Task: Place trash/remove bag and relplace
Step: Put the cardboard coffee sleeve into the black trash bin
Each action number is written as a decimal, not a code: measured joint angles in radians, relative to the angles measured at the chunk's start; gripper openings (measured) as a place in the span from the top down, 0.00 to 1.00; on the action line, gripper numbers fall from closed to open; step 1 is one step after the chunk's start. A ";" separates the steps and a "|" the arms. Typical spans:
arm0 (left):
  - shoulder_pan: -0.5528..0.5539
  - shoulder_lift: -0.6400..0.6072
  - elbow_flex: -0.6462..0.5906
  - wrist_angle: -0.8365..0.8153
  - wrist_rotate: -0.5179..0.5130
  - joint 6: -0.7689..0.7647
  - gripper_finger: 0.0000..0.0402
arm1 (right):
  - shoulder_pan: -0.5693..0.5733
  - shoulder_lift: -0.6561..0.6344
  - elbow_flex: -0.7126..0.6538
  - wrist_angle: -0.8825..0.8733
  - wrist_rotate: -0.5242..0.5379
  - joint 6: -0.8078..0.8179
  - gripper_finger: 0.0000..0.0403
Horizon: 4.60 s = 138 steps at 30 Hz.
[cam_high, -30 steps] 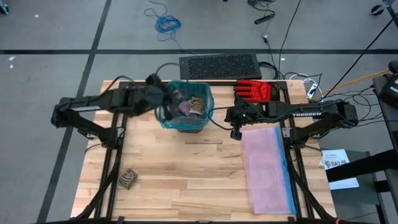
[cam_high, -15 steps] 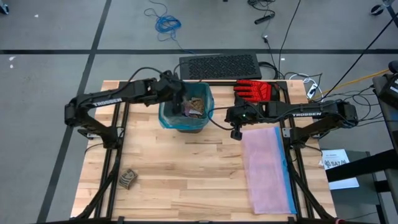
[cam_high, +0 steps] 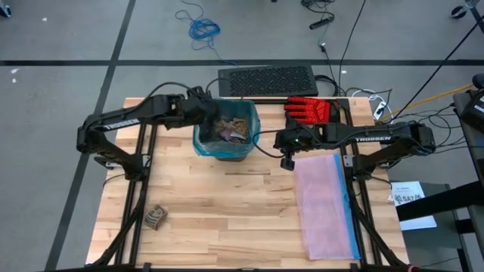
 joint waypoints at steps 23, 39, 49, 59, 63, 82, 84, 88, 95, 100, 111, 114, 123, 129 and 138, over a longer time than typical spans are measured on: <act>-0.533 -0.010 -0.094 -0.499 0.078 -0.920 0.61 | 0.000 0.000 0.000 -0.026 0.000 -0.036 1.00; -0.711 -0.011 -0.579 -0.125 0.519 -1.469 0.61 | 0.000 0.000 0.000 -0.015 0.000 -0.041 1.00; -0.750 0.062 -0.641 -0.021 0.694 -1.594 0.61 | 0.000 0.000 0.000 -0.002 0.000 -0.034 1.00; -0.809 0.244 -0.640 -0.097 0.849 -1.555 0.61 | 0.000 0.000 0.000 -0.004 0.000 -0.036 1.00; -0.826 0.305 -0.640 -0.107 0.870 -1.499 0.61 | 0.000 0.000 0.000 -0.003 0.000 -0.036 1.00; -0.837 0.367 -0.599 -0.187 0.829 -1.201 0.97 | 0.000 0.000 0.000 0.003 0.000 -0.037 1.00; -0.837 0.365 -0.579 -0.183 0.801 -1.186 0.99 | 0.000 0.000 0.000 0.003 0.000 -0.037 1.00; -0.822 0.342 -0.532 -0.189 0.724 -1.165 0.99 | 0.000 0.000 0.000 0.002 0.000 -0.037 1.00; -0.733 0.237 -0.404 -0.294 0.508 -1.148 1.00 | 0.000 0.000 0.000 0.001 0.001 -0.038 1.00; -0.677 0.141 -0.250 -0.339 0.305 -1.138 1.00 | 0.000 0.000 0.000 -0.013 0.001 -0.041 1.00; -0.561 0.006 0.099 -0.180 -0.065 -0.799 1.00 | 0.000 0.000 0.000 -0.025 0.004 -0.044 1.00; -0.510 0.002 0.161 -0.156 -0.148 -0.658 1.00 | 0.000 0.000 0.000 -0.024 0.004 -0.043 1.00; -0.218 0.015 0.185 -0.076 -0.225 -0.378 1.00 | 0.000 0.000 0.000 -0.020 0.004 -0.022 1.00; -0.020 0.057 0.185 -0.014 -0.034 -0.218 1.00 | 0.000 0.000 0.000 -0.020 0.004 -0.014 1.00; 0.120 0.190 0.185 -0.012 0.074 -0.087 1.00 | 0.000 0.000 0.000 -0.001 0.004 -0.034 1.00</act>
